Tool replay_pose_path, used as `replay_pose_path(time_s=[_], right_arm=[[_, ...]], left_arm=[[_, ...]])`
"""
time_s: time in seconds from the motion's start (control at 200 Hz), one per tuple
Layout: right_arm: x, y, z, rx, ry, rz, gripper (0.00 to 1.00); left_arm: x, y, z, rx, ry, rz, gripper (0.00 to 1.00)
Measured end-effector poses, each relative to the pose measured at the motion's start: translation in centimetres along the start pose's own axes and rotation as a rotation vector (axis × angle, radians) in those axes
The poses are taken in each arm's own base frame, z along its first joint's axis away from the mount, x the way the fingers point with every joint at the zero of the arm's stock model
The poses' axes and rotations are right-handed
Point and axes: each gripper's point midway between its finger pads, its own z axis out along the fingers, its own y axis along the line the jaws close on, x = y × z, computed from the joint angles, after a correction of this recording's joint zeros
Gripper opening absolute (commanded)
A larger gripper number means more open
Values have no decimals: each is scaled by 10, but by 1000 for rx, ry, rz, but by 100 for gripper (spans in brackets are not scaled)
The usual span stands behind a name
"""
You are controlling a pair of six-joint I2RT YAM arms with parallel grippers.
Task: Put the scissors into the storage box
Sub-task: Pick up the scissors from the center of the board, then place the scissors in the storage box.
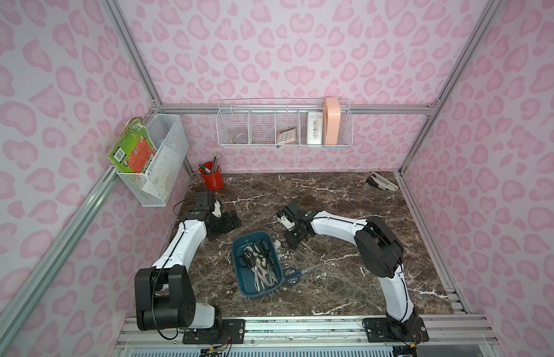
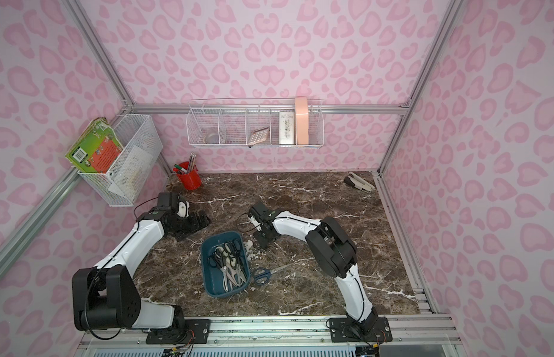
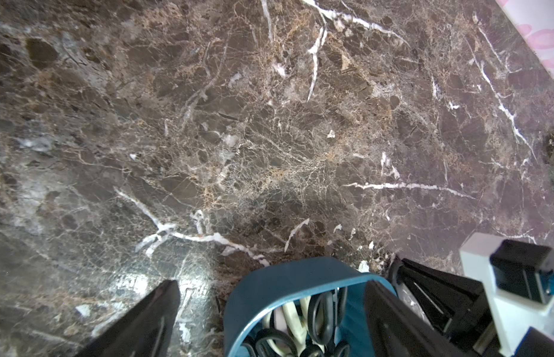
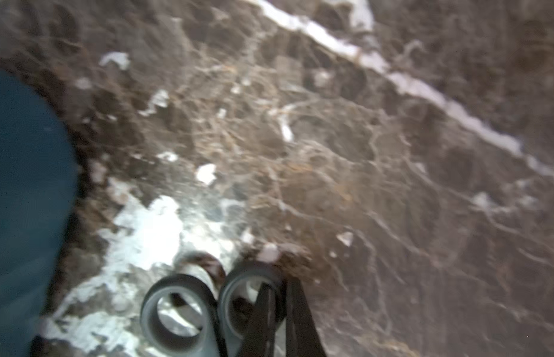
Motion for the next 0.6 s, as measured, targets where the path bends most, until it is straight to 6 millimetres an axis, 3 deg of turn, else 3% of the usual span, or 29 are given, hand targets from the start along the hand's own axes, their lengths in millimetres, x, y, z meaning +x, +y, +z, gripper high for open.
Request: replay_pose_path(time_s=[0.12,0.375,0.455,0.6], right_arm=[[-3,-18,-21,28,-11,35,0],[-37,-2,-71,-5,-130,46,0],[-47,21,-86,-21,-166,7,0],[-57,88,-104,-85,-218,-103,0]], left_arm=[[0,0,0,0,0,0,98],[0,0,0,0,0,-2,98],[0,0,0,-2,0,-2,98],[-4,1,-2,-7,-11,-2,98]])
